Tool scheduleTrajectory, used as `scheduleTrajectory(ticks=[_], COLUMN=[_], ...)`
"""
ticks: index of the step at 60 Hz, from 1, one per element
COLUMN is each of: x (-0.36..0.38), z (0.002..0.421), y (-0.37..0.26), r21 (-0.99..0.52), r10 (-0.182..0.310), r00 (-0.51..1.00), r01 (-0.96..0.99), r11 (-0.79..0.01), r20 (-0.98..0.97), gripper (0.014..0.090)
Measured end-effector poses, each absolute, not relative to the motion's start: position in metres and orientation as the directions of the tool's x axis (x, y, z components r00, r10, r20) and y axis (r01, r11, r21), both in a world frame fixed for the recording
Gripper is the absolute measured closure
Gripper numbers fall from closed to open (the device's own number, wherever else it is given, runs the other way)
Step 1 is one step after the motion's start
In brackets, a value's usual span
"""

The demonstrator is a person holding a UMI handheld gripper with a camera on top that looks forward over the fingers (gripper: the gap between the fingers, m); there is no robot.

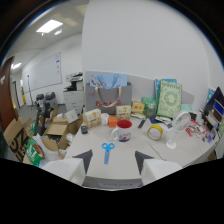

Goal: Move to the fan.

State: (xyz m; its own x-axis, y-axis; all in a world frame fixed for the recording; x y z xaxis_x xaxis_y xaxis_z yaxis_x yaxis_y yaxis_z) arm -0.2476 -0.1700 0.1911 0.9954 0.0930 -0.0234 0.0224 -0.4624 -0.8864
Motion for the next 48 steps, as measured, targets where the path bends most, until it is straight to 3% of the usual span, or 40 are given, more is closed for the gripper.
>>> scheduleTrajectory(ticks=[10, 26, 48], x=[-0.225, -0.153, -0.042], z=[0.173, 0.134, 0.09], y=[-0.187, -0.222, -0.251], r21=[-0.876, -0.851, -0.814], r10=[0.082, 0.025, 0.012], r00=[0.996, 1.0, 0.998], r01=[0.022, 0.017, 0.056], r11=[-0.481, -0.525, -0.578], r20=[-0.02, 0.004, 0.06], gripper=[0.0206, 0.0205, 0.0203])
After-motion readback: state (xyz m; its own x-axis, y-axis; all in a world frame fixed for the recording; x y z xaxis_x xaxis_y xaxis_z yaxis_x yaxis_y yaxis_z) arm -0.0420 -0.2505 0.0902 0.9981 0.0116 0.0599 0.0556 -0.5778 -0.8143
